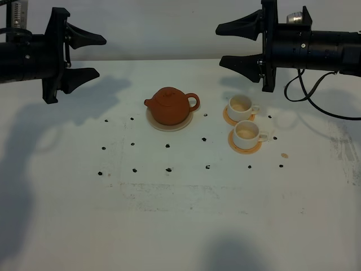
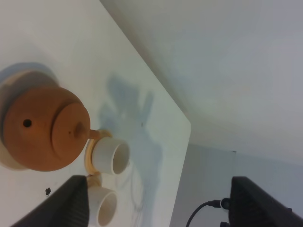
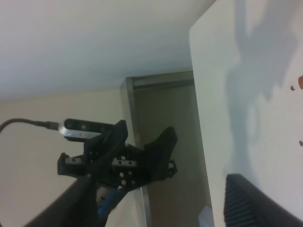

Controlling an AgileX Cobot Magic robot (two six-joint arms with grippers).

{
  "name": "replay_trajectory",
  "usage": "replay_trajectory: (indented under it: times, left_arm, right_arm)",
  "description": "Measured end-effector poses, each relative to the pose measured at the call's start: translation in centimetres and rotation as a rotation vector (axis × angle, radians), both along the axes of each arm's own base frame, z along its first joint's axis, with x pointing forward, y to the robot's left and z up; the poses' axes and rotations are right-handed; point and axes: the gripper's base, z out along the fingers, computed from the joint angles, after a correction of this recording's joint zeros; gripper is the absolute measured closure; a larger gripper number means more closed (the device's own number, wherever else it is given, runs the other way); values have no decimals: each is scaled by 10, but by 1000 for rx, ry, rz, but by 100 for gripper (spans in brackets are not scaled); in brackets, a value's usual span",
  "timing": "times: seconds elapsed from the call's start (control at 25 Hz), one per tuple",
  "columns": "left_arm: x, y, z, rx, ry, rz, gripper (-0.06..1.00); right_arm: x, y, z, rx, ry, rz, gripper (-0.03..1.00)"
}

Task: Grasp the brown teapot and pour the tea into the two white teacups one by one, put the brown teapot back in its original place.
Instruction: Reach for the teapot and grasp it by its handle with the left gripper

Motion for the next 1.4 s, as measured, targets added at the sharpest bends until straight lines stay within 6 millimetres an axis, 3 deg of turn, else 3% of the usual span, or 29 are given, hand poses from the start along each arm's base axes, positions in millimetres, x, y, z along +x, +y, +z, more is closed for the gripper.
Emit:
replay_trajectory:
  times: [0.88,1.4]
  left_arm:
    - [0,0,0,9,-10,-7,35]
    - [-3,-6,13,256,-472,-279,35]
  right_arm:
    - [0,0,0,-2,-9,2,42]
    - [6,0,10,8,-296,-3,43]
